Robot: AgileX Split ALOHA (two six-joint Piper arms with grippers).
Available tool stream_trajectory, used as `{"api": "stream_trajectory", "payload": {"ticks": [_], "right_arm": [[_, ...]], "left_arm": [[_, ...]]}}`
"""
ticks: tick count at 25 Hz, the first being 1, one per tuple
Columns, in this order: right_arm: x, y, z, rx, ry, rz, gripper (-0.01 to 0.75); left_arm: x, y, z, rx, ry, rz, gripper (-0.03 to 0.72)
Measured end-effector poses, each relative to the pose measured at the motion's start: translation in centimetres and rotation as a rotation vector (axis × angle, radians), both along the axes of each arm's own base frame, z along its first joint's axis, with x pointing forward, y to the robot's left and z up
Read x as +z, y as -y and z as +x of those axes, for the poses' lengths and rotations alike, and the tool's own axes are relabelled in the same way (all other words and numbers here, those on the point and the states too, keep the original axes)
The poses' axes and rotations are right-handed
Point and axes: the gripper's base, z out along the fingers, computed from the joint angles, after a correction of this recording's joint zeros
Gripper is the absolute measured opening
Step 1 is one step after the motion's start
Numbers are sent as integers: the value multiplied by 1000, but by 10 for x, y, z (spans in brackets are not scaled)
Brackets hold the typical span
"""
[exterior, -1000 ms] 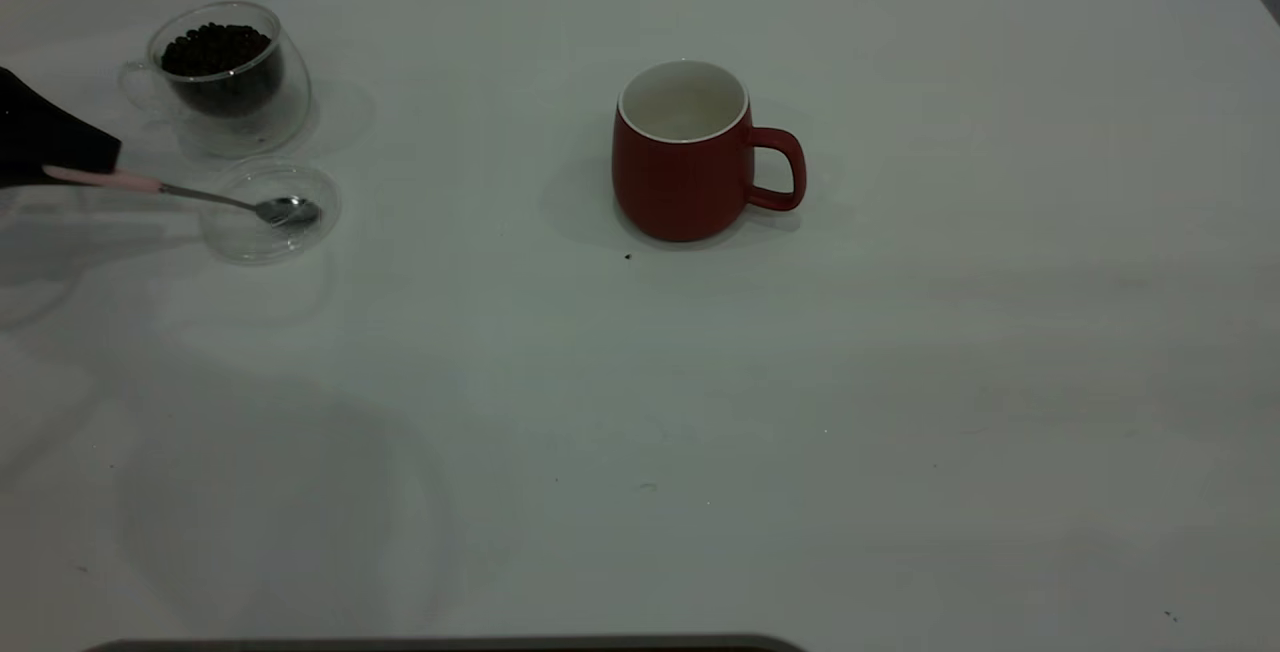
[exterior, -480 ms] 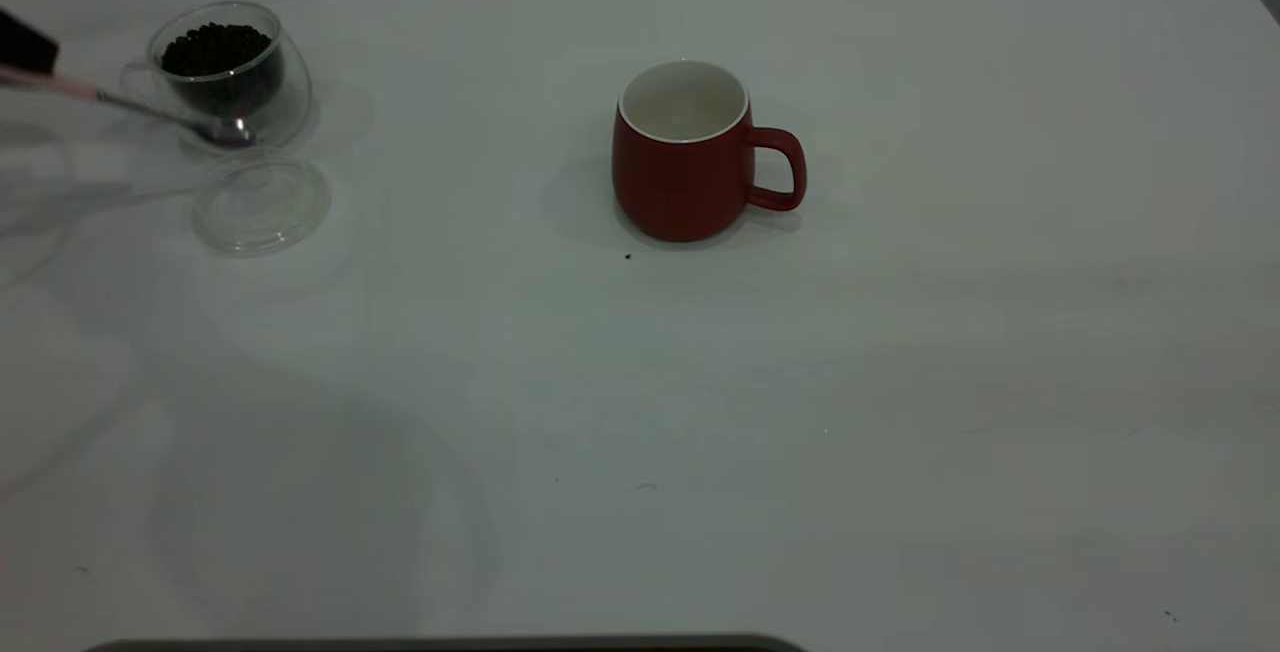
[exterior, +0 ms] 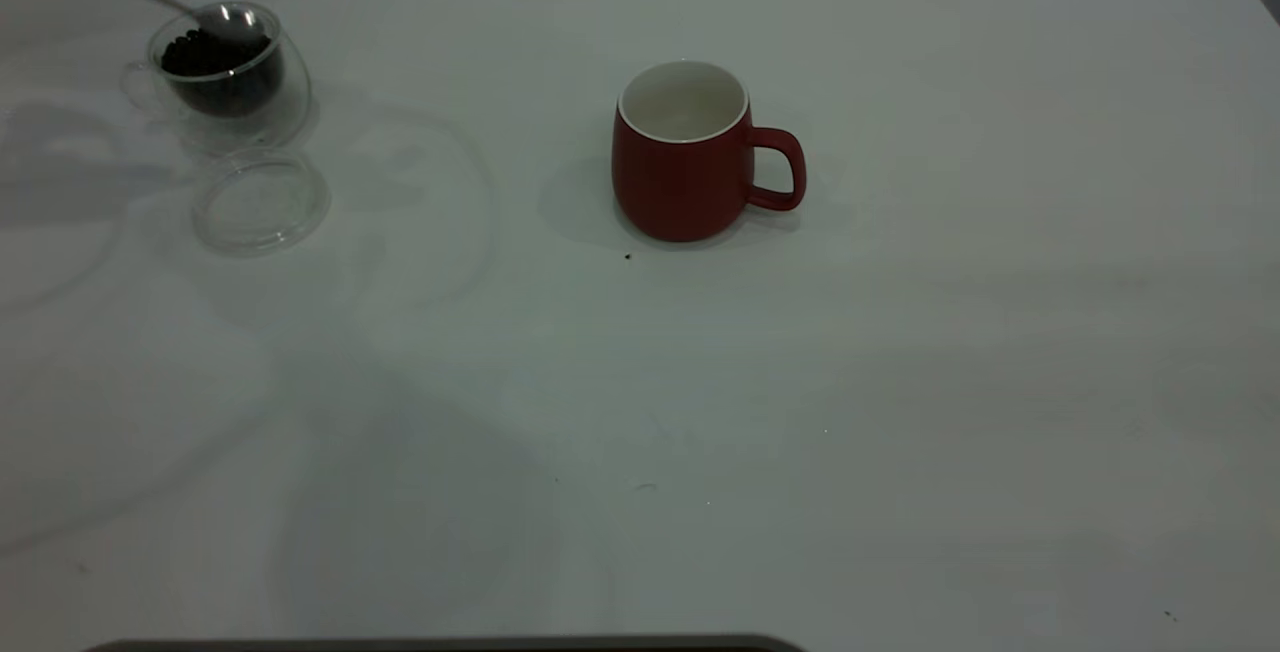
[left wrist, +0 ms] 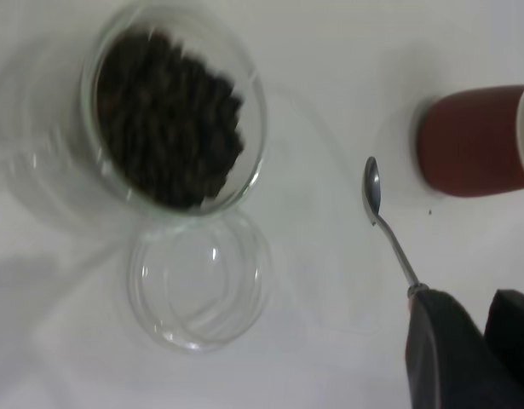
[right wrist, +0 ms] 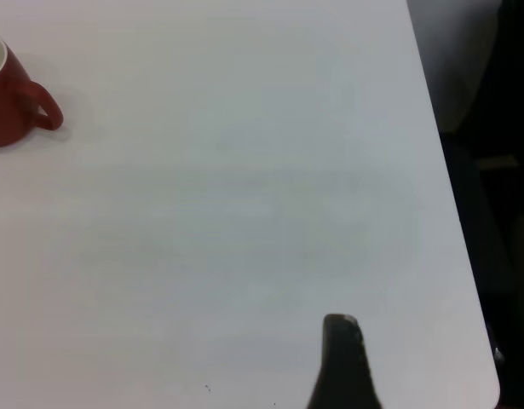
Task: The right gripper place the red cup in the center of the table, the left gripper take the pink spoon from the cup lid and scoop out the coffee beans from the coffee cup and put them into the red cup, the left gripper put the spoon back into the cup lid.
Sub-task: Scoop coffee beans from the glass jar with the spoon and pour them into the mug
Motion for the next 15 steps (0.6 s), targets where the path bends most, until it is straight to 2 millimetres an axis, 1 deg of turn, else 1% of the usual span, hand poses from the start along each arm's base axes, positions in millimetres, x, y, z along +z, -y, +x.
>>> {"api": "stream_trajectory", "payload": {"ticks": [2,4,7,11,15], "right_arm": [[0,0,0,0,0,0,591],[0,0,0,0,0,0,591],[0,0,0,0,0,0,591],[0,0,0,0,0,0,591],[0,0,0,0,0,0,591]], "left_arm": [[9,-2,-2,-13,32,20,119],[9,-4,-4,-35,37,50,119],[3,-10,-4,-50,52,107,119],[-5,-15,1,-25,90,161,119],[-18,-19,6,3,104,193,119]]}}
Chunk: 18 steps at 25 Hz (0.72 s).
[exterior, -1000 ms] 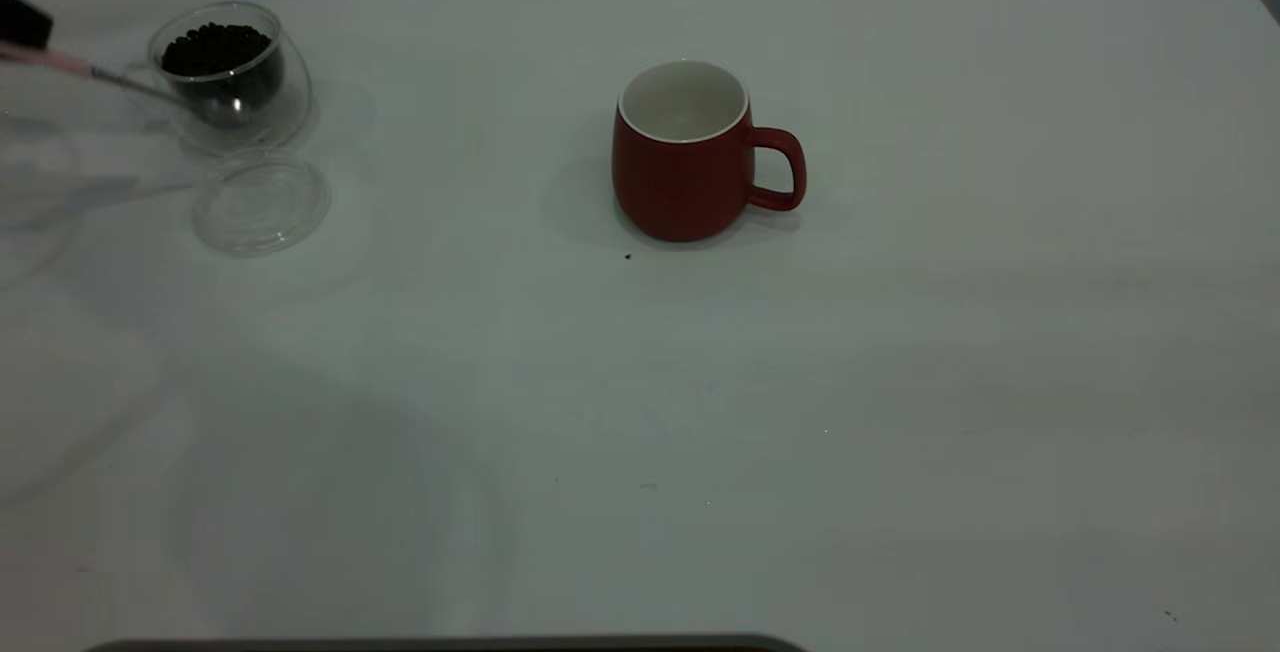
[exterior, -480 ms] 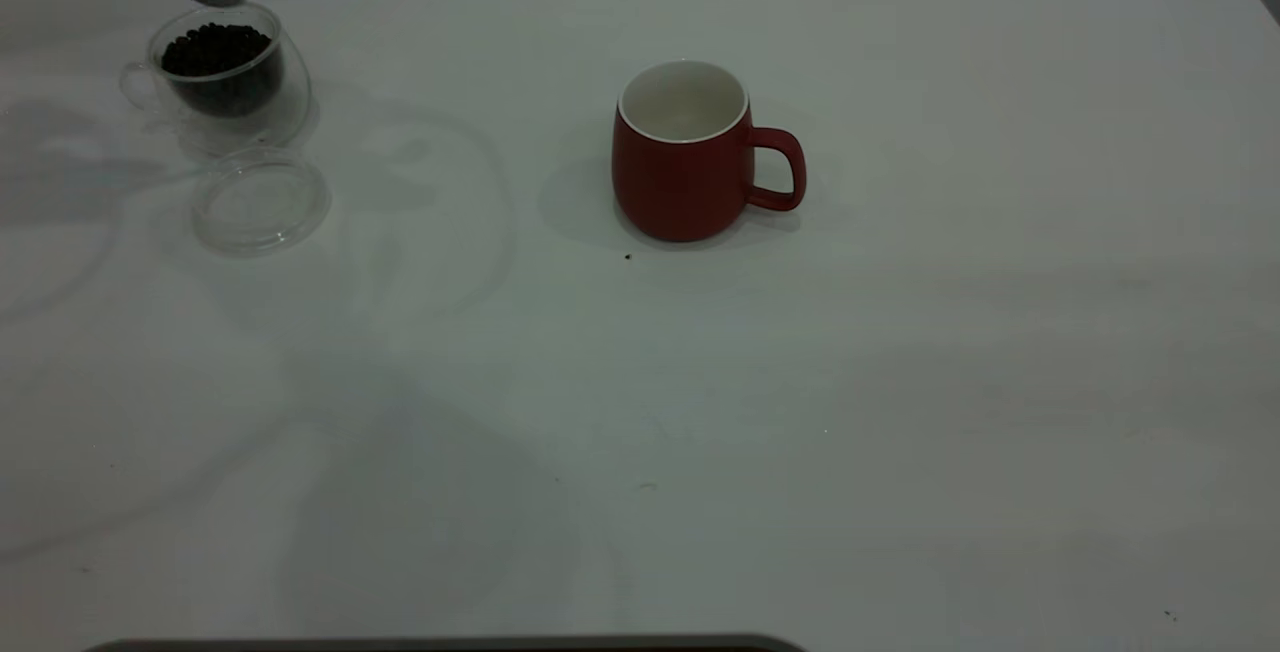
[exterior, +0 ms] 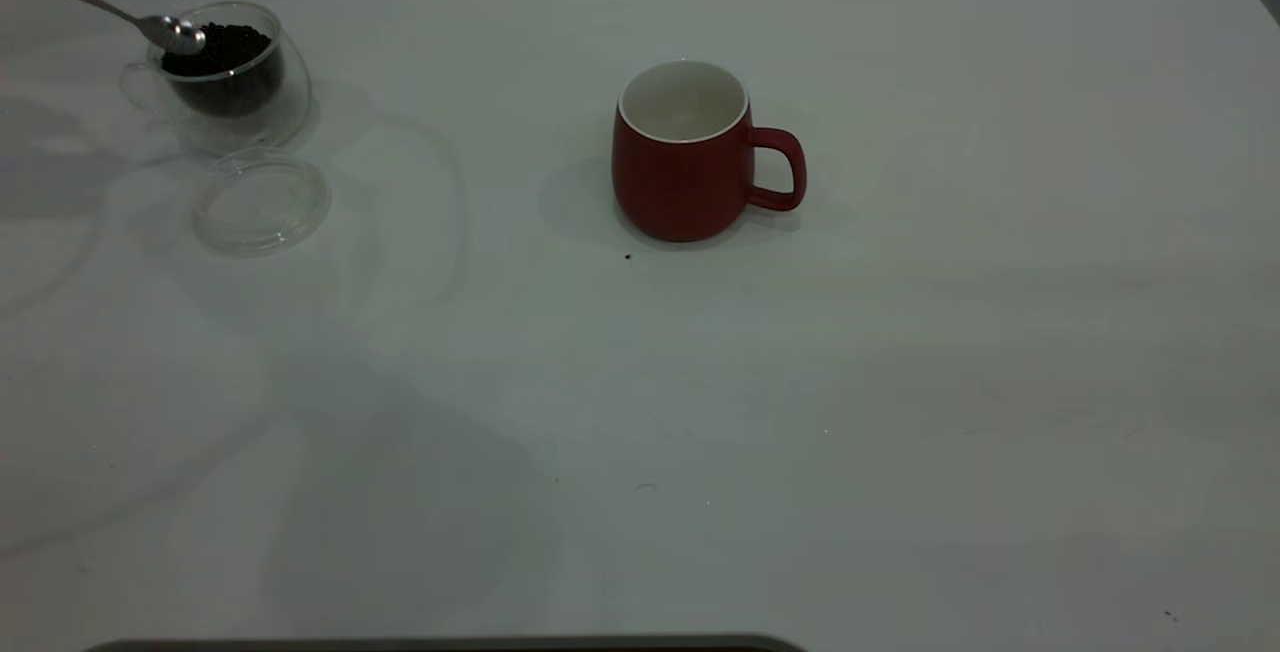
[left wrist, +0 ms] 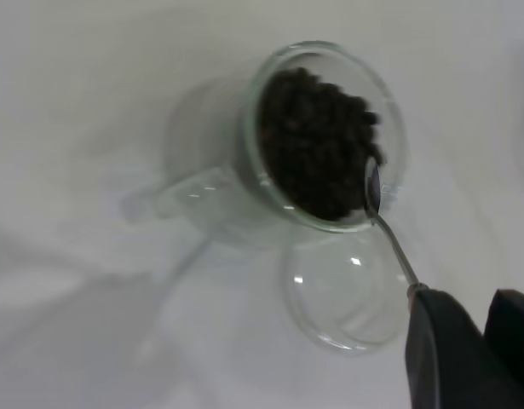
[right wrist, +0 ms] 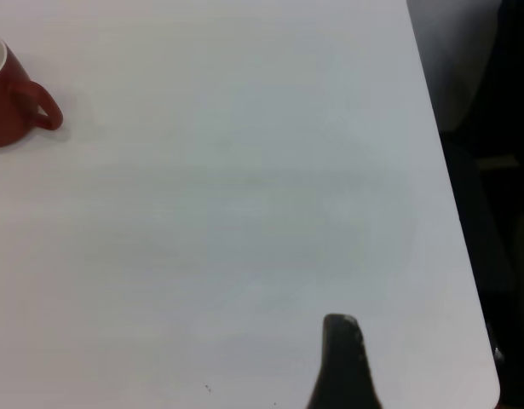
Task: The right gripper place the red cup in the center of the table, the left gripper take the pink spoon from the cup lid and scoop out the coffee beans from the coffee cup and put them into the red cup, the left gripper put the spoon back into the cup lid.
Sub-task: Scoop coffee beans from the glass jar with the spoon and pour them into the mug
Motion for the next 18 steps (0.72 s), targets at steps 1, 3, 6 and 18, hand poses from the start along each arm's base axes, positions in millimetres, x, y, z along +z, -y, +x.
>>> {"api": "stream_trajectory", "payload": {"ticks": [1,3,6,18], "right_arm": [[0,0,0,0,0,0,591],[0,0,0,0,0,0,591],[0,0,0,0,0,0,591],[0,0,0,-1,0,1,591]], "left_arm": [[-4,-1,1,-2,4,6,119],[-12,-1,2,-6,11,4,119],[-20,0,5,2,31,-17,119],[-42,-1,5,60,-27,-156,119]]}}
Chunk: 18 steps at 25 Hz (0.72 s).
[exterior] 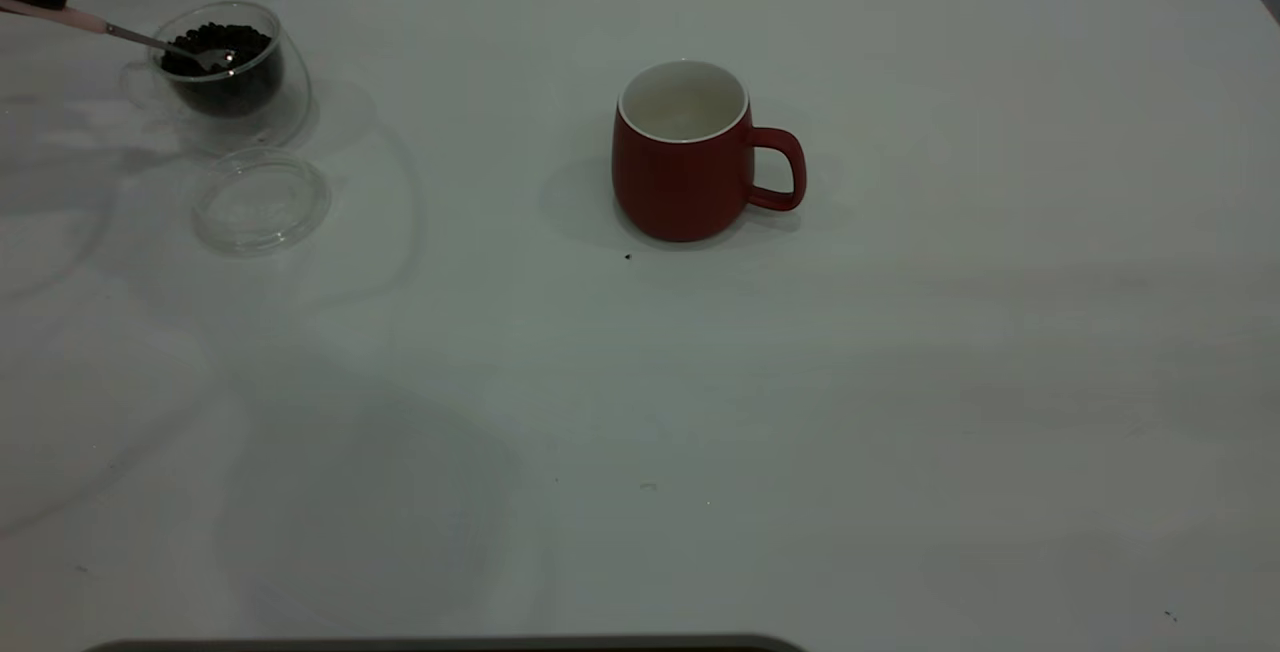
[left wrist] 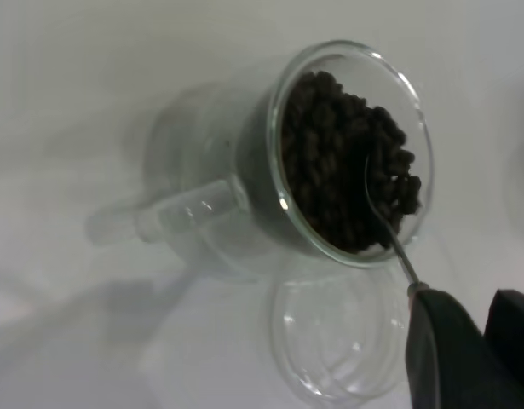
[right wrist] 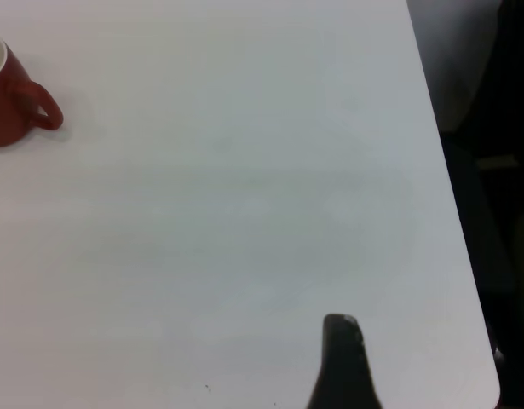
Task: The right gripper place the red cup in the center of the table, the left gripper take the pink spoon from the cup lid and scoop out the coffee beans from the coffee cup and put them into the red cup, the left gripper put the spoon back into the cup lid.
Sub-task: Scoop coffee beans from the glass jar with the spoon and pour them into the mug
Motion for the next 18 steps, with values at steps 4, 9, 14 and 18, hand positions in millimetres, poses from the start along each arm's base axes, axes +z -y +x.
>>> {"api": "stream_trajectory", "payload": {"ticks": [4,9,14,18], "right_arm": [[0,0,0,1,0,-1,591],[0,0,0,1,0,-1,591],[0,0,0,1,0,-1,591],[0,0,0,1,0,-1,591]], "left_arm": [[2,-12,-6,42,-28,-45,119],[2,-25,-10,85,-36,-66,119],[-20,-24,-8,126,-60,-151,119],[-35,-22,-8,146,-79,-190,119]]}}
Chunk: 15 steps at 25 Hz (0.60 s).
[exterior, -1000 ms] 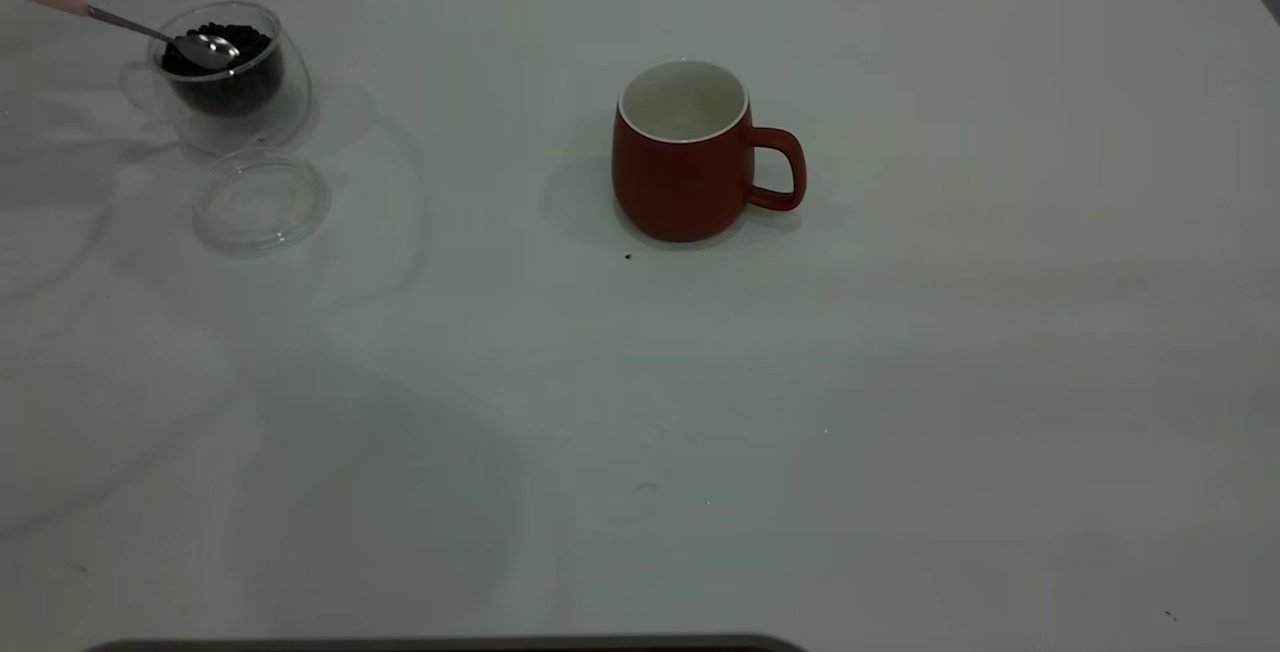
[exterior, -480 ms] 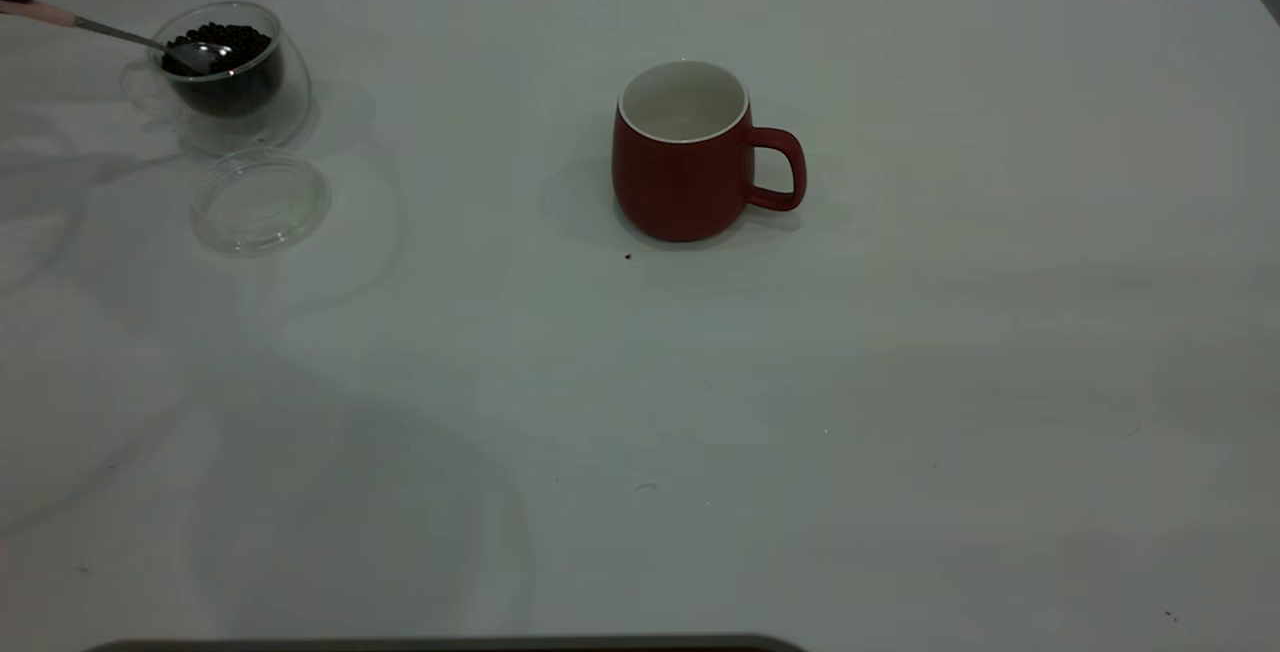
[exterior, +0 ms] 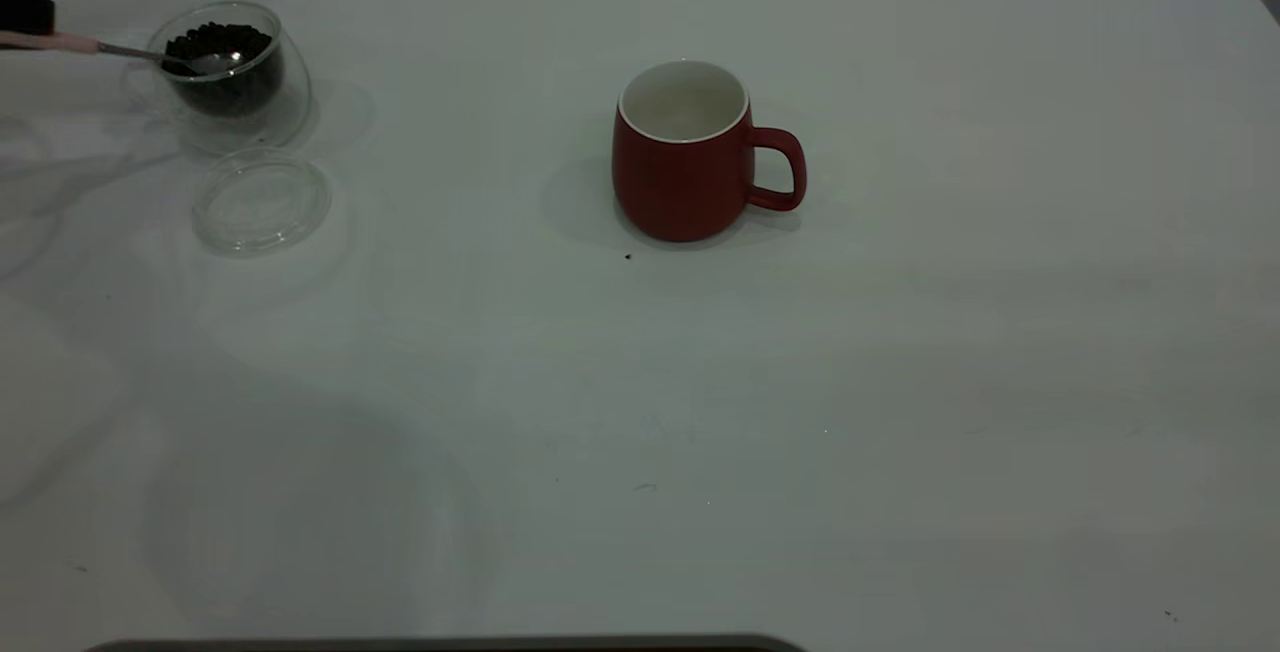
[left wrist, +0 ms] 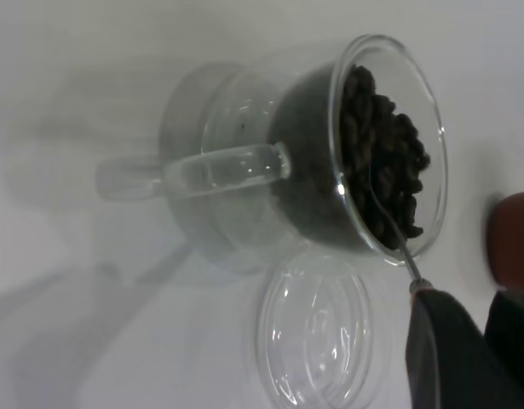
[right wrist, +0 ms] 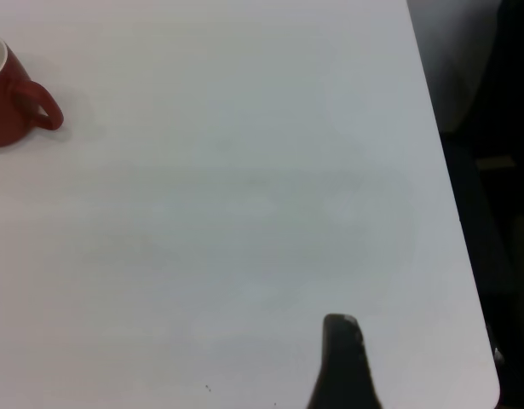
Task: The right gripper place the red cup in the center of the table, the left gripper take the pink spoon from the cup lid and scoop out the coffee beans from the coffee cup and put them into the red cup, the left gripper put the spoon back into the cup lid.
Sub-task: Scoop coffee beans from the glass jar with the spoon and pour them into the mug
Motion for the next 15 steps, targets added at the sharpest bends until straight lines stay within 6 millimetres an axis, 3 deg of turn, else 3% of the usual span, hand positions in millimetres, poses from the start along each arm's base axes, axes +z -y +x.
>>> {"api": "stream_trajectory", "payload": {"ticks": [15], "right_arm": [[0,0,0,0,0,0,591]], "left_arm": [[-12,-1,-2,23,-11,-83,119]]}}
